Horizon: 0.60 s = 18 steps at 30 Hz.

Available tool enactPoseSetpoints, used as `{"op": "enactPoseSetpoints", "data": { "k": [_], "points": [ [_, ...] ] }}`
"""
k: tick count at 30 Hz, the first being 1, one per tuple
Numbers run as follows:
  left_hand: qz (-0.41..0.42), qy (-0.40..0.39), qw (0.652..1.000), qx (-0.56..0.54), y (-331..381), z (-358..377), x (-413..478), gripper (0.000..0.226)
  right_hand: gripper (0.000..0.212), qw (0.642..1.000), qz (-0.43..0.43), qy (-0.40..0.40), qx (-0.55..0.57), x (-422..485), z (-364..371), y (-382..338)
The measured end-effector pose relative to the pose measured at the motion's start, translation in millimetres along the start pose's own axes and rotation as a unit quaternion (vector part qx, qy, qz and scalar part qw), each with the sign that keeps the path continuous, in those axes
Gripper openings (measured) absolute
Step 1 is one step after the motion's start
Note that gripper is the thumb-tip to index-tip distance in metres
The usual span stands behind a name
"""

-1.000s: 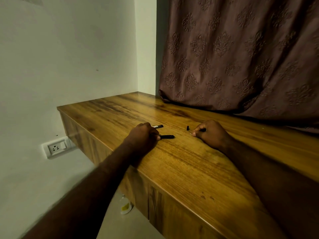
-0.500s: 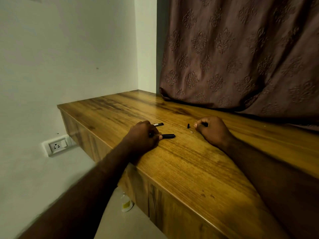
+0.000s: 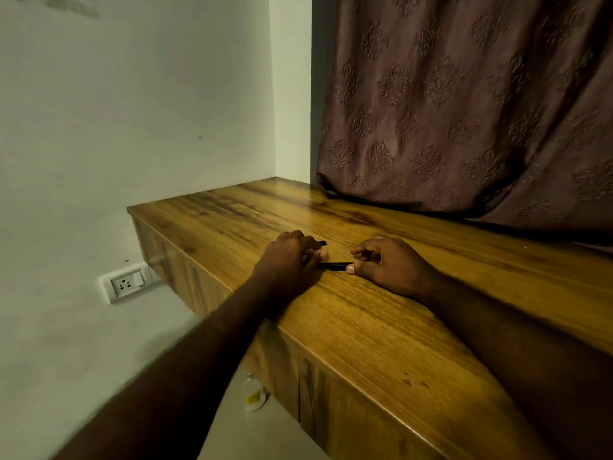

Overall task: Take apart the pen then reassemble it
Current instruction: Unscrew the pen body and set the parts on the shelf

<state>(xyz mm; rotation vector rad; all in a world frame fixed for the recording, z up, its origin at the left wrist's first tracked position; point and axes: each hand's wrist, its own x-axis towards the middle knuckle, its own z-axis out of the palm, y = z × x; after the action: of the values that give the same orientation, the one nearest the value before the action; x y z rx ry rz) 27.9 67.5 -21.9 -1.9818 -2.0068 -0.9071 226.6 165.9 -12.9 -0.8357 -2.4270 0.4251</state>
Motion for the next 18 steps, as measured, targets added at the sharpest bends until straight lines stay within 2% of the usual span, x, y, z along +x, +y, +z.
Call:
{"op": "enactPoseSetpoints", "data": {
  "k": [3,4,6,9,11,16,18],
  "points": [
    [-0.122,0.075,0.986,-0.085,-18,-7,9,0.029,0.042,1.0,-0.008,0.005,-0.004,-1,0,1],
    [-0.169,0.08,0.976,-0.116,-24,-9,12,0.029,0.042,1.0,-0.012,0.005,-0.007,-1,0,1],
    [-0.226,0.038,0.961,-0.151,-33,-10,19,0.033,0.041,1.0,-0.021,0.004,-0.013,1,1,2],
    [-0.223,-0.042,0.962,-0.149,-31,-9,29,0.027,0.04,0.999,-0.035,0.0,-0.026,2,1,2],
    [-0.22,-0.063,0.96,-0.158,-30,-6,33,0.02,0.035,0.998,-0.044,-0.002,-0.036,4,3,3],
    [-0.22,-0.072,0.959,-0.165,-31,-4,34,0.014,0.021,0.996,-0.066,-0.009,-0.06,7,6,2],
    [-0.223,-0.034,0.956,-0.188,-34,-6,30,0.014,0.021,0.996,-0.063,-0.002,-0.062,8,6,4]
  ]
}}
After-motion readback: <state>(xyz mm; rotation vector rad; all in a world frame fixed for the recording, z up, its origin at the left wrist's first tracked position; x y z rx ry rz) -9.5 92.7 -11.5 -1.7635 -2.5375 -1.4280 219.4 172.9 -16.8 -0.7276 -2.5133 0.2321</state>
